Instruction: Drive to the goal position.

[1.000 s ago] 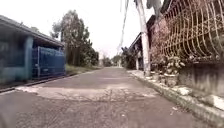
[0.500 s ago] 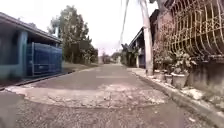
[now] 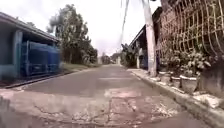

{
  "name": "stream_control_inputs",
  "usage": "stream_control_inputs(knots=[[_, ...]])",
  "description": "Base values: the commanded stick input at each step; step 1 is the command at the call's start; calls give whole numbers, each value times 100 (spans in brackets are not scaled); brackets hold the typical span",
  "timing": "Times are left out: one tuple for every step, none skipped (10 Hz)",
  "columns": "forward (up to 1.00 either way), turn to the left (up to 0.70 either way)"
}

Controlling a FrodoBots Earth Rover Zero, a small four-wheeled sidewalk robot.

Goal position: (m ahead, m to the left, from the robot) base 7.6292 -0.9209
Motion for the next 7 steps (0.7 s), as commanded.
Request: stream_control_inputs(knots=[[70,0],[70,0],[70,0],[70,0],[70,0],[70,0],[70,0]])
